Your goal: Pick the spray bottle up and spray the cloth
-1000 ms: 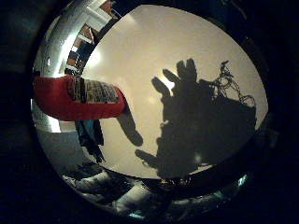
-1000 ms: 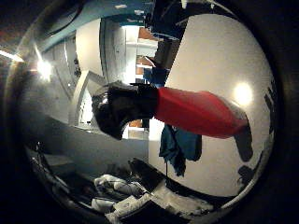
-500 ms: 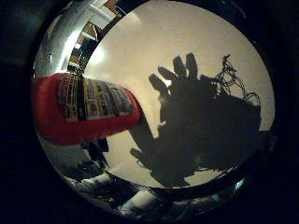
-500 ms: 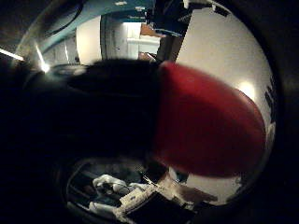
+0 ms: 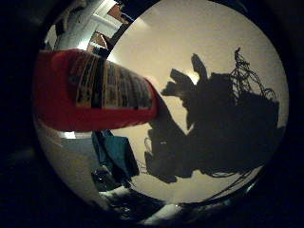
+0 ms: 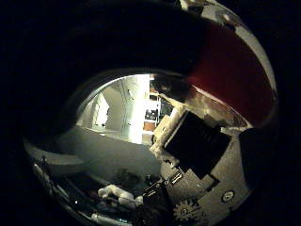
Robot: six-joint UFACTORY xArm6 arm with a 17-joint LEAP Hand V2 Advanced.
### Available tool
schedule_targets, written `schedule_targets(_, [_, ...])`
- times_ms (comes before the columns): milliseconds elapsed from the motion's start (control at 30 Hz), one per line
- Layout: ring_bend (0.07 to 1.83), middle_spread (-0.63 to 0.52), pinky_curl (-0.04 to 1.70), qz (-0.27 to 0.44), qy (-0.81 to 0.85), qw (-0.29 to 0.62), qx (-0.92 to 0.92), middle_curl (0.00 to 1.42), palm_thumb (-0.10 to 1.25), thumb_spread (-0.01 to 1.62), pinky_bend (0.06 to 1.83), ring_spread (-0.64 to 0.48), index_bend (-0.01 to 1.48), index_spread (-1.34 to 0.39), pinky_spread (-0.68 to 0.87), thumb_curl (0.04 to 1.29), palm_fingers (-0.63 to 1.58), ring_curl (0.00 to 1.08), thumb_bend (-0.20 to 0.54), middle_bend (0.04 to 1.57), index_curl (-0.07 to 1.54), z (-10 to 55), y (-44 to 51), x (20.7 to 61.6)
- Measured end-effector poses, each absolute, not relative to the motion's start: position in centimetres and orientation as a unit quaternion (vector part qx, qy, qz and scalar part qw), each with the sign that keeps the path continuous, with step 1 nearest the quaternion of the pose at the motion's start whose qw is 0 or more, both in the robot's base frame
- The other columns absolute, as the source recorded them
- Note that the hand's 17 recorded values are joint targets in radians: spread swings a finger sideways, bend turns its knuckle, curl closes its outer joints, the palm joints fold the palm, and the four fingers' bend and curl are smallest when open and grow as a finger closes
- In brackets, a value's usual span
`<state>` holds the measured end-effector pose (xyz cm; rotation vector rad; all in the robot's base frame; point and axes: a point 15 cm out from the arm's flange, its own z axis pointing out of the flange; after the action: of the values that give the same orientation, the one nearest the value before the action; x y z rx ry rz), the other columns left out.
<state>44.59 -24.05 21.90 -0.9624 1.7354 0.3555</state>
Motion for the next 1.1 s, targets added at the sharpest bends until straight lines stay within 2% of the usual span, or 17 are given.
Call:
schedule_targets(67, [0.96,-0.22,0.49,0.148,0.724,0.544,-0.397,0.67,0.72,1.00,0.78,-0.23,0.47,-0.36,-0.22,0.34,1.25,0.54,-0.009,0.75,0.55,21.9,-24.0,45.2])
schedule_targets(233, [1.12,-0.18,0.62,0.140,0.718,0.562,-0.385,0.75,0.88,0.99,1.03,-0.21,0.78,-0.32,-0.27,0.37,1.29,0.60,-0.007,1.01,0.72,22.3,-24.3,45.9])
schedule_targets(433, [1.31,-0.12,0.74,0.121,0.707,0.580,-0.385,0.75,1.01,0.98,1.16,-0.18,1.05,-0.23,-0.23,0.43,1.25,0.64,-0.010,1.20,0.80,23.4,-25.0,46.2])
schedule_targets(767, [1.42,-0.10,0.91,0.123,0.681,0.587,-0.421,0.72,1.12,0.99,1.17,-0.16,1.16,-0.18,-0.18,0.54,1.19,0.64,-0.011,1.31,0.77,27.8,-24.1,44.9])
schedule_targets(1100, [1.45,-0.10,1.02,0.091,0.664,0.498,-0.551,0.68,1.11,0.99,1.12,-0.16,1.19,-0.17,-0.18,0.61,1.19,0.62,-0.013,1.35,0.74,34.6,-25.3,39.3])
